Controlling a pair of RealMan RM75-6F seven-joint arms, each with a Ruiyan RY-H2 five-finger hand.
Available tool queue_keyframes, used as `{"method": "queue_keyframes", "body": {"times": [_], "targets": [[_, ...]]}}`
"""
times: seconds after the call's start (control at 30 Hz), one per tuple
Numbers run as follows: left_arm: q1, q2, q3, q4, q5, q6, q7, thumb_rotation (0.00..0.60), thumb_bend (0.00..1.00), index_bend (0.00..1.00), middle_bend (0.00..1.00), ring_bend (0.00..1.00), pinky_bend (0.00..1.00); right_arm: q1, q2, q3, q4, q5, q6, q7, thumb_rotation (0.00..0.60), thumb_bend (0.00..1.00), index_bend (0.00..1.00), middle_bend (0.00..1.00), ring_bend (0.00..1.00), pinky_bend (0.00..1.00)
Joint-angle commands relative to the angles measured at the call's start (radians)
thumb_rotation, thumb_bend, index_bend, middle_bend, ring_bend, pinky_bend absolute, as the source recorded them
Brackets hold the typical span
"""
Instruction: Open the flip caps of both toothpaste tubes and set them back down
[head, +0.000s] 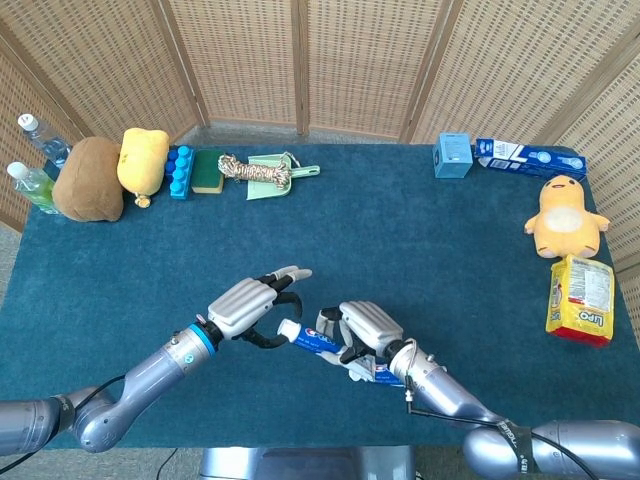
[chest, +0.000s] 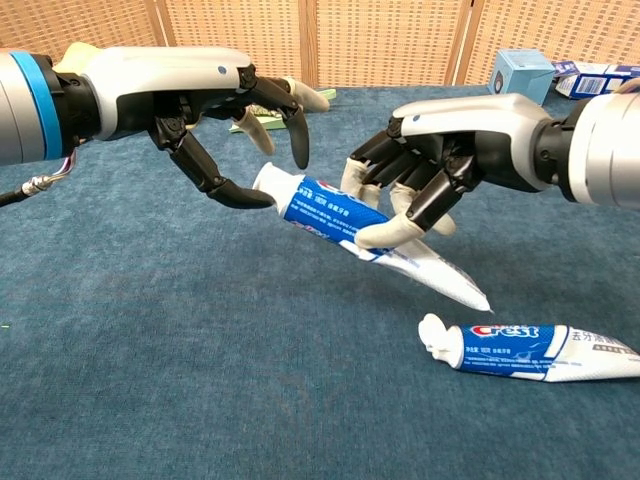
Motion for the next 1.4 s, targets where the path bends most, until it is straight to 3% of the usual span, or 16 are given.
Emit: {"method": "queue_keyframes", "body": {"times": [0.03, 0.5, 1.03, 1.4], "targets": [[0.000, 0.000, 0.001, -0.001, -0.003, 0.002, 0.003, 0.600, 0.27, 0.43, 0.09, 0.00, 0.22, 0.000, 0.002, 0.001, -0.003, 0.000, -0.001, 0.007, 0.600, 0.45, 0.94, 0.74, 0.69, 0.75], [0.005, 0.002, 0.000, 0.000, -0.012, 0.011, 0.006, 0.600, 0.28, 0.45, 0.09, 0.01, 0.23, -0.008, 0.025, 0.000, -0.009, -0.010, -0.010, 0.043, 0.600, 0.45, 0.94, 0.74, 0.69, 0.75], [0.017, 0.006, -0.001, -0.002, -0.009, 0.031, 0.003, 0.600, 0.30, 0.56, 0.12, 0.03, 0.23, -0.010, 0.035, -0.004, -0.005, -0.001, -0.010, 0.059, 0.600, 0.45, 0.94, 0.74, 0.70, 0.75], [0.024, 0.015, 0.003, -0.006, -0.004, 0.031, 0.000, 0.600, 0.30, 0.57, 0.12, 0.03, 0.23, -0.014, 0.037, 0.000, 0.010, 0.016, -0.002, 0.070, 0.600, 0.46, 0.94, 0.74, 0.70, 0.75]]}}
